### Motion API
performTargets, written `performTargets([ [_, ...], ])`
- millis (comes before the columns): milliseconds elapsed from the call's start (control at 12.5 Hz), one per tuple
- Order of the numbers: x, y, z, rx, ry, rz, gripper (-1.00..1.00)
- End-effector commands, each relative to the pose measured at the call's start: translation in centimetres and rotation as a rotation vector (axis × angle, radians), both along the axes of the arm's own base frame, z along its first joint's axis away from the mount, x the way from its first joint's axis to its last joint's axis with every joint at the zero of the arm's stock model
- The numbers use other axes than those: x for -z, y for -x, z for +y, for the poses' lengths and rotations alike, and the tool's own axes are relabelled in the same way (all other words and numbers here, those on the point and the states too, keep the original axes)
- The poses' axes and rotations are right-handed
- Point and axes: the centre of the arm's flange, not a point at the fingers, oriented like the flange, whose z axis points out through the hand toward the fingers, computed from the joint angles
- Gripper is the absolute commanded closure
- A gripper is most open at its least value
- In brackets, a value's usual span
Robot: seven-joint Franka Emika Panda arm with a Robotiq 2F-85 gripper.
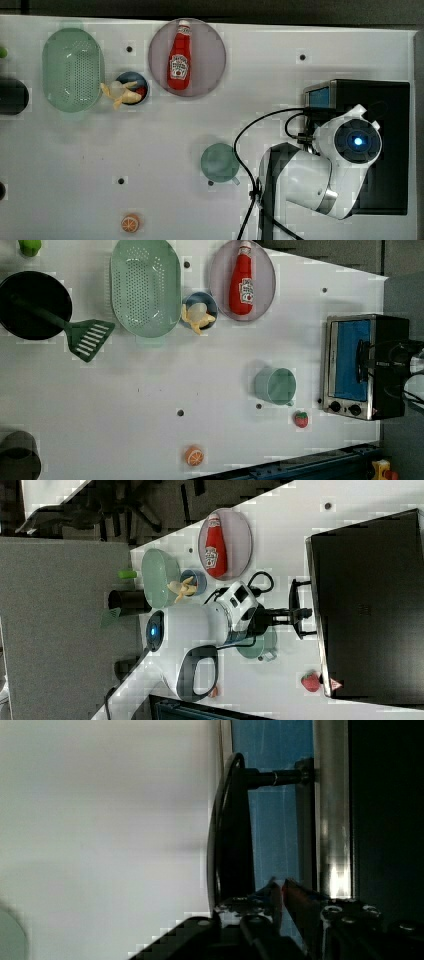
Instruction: Flap open oven.
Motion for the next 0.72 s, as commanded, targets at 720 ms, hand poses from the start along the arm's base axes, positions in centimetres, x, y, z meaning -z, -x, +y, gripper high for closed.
performTargets([
  [720, 6.6, -2.4, 13.1, -0.055, 0.170, 0.088, 0.65],
])
